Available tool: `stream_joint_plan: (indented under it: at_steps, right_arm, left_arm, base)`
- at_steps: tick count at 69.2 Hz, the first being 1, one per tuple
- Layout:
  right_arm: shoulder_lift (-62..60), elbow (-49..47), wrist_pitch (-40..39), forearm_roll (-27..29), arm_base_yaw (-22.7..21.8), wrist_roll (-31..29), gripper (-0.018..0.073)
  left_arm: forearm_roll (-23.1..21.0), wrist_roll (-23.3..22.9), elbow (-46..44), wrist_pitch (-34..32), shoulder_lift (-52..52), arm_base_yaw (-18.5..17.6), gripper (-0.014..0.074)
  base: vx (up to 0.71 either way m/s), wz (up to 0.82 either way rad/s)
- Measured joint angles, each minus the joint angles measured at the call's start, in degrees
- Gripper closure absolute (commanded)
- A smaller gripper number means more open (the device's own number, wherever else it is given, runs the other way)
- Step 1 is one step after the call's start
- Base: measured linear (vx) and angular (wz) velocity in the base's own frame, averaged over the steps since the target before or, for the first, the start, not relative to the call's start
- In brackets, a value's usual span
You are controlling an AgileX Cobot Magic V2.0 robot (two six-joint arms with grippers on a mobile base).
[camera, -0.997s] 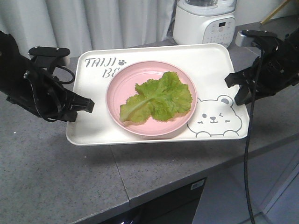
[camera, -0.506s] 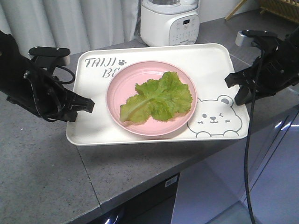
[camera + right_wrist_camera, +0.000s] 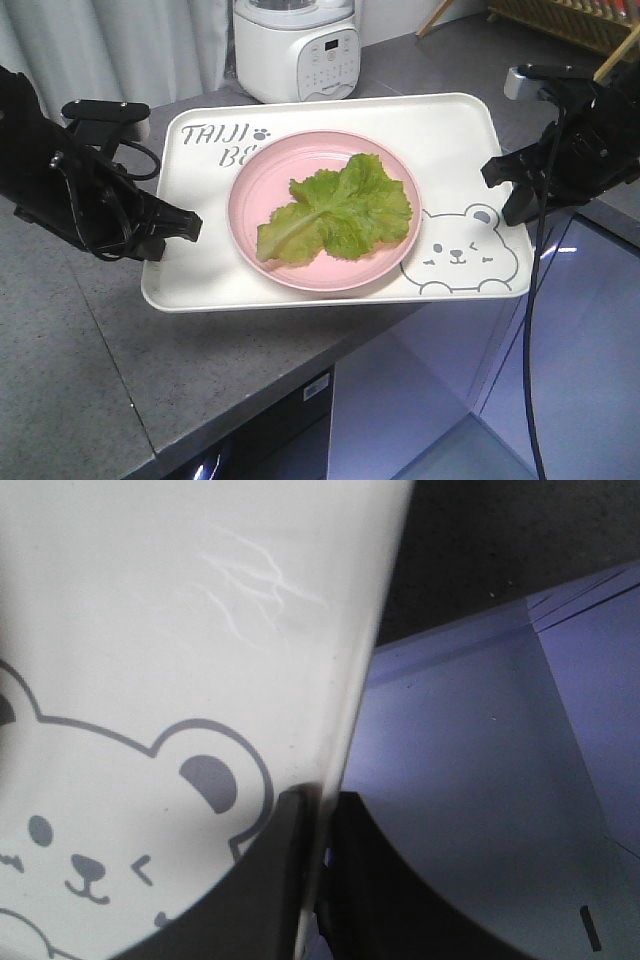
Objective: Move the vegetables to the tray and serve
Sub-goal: 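Hold the tray level with both grippers while the base turns away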
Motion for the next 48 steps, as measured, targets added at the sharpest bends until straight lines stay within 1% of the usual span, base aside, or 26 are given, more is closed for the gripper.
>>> stream_joint_plan:
  at_steps: [48]
  right_arm:
    - [0.0,0.0,0.0,0.0,0.0,0.0,0.0565]
  left_arm:
    - [0.0,0.0,0.0,0.0,0.0,0.0,0.0602]
  base:
    - [0.0,-0.23]
